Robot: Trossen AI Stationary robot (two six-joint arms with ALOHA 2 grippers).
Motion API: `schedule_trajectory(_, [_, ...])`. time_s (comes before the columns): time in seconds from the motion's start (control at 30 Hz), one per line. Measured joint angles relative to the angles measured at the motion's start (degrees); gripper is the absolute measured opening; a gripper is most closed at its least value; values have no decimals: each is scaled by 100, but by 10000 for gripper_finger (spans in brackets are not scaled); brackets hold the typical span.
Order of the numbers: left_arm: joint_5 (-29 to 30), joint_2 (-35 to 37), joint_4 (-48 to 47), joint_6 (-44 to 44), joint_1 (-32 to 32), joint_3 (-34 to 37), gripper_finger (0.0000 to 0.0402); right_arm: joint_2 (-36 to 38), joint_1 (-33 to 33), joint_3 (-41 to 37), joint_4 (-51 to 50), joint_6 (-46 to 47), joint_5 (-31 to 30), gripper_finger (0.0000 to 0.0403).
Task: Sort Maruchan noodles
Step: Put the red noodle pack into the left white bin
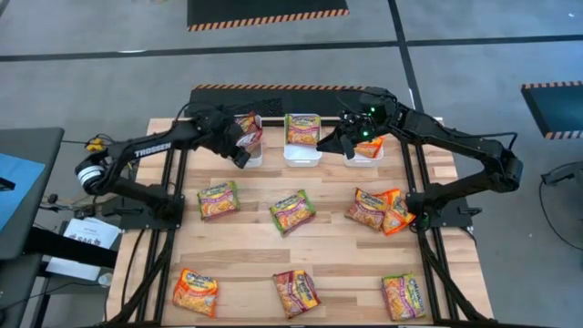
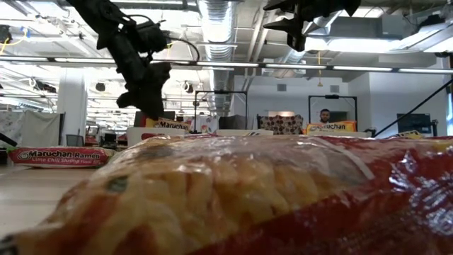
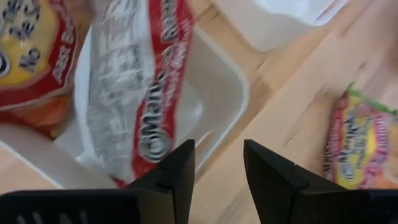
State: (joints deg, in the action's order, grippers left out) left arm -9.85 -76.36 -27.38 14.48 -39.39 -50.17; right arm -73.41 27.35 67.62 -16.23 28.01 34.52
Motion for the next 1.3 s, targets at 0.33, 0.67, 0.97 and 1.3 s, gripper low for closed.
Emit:
schedule_trajectory(0.33, [666,-481,-119,-496,-410,0,122,0,0,-1,0,0,-4,192])
schedule_trajectory(0.67, [763,-535,371,-1239,-801,0,121,0,0,0,0,-4,-9,191])
schedule_trajectory(0.97, [963,-535,798,-1688,-1091,0,121,0,0,1,0,-9,-13,192])
schedule_trajectory(1.3, [-178,-533,1118,-1231,-1135,0,121,0,0,1,0,-4,-13,192])
